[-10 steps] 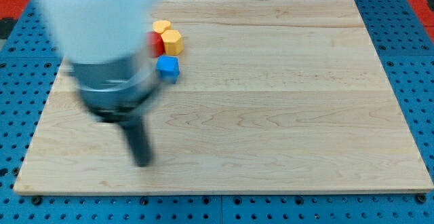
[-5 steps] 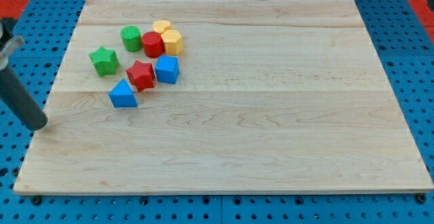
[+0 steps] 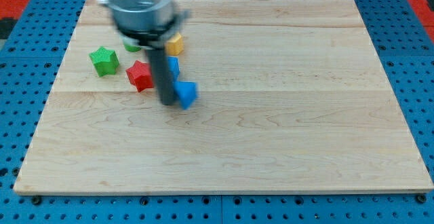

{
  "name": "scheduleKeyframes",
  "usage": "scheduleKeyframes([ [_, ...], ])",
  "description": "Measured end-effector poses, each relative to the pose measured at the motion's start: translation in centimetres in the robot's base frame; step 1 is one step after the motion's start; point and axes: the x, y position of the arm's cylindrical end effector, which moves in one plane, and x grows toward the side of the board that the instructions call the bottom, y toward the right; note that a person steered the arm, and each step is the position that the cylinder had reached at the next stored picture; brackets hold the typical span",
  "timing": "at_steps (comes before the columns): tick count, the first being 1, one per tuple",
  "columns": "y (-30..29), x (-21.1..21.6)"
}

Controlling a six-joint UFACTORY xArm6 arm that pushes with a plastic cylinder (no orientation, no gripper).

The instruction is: Move the blue triangle towards the bottom right of the board

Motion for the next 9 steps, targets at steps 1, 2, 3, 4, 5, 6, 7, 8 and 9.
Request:
scheduleKeyframes([
  [1,6.2,-0.5],
  [2,6.2,-2.2],
  [3,5.0,-4.4],
  [4,7.4,-5.0],
  [5,14.2,-3.1],
  [6,16.6,-4.1],
  [7,20.5,0.3],
  [8,21.2,5.1],
  [9,17.1,2.6],
])
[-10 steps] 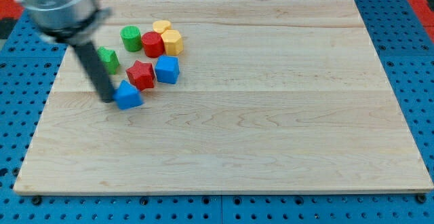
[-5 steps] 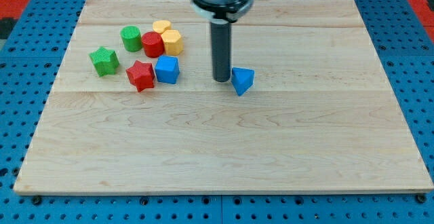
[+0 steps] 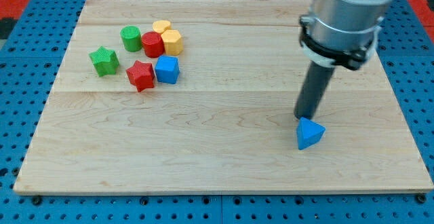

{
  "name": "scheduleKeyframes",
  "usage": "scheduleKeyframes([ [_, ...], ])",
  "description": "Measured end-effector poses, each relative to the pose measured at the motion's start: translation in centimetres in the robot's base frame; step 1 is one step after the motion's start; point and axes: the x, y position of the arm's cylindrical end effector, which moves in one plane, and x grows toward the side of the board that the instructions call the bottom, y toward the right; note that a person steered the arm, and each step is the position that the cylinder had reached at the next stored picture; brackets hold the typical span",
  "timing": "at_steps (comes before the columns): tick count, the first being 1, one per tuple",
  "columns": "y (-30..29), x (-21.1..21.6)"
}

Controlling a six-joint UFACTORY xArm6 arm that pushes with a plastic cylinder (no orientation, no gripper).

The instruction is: Move the blue triangle towards the bottom right of the board

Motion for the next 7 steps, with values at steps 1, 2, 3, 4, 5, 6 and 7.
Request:
scheduleKeyframes([
  [1,-3.2,3.6],
  [2,2.0,5.7],
  [3,2.5,4.6],
  [4,1.4,-0.2],
  [5,4.4,0.5],
  [6,3.7,2.8],
  [7,-4.0,0.1],
])
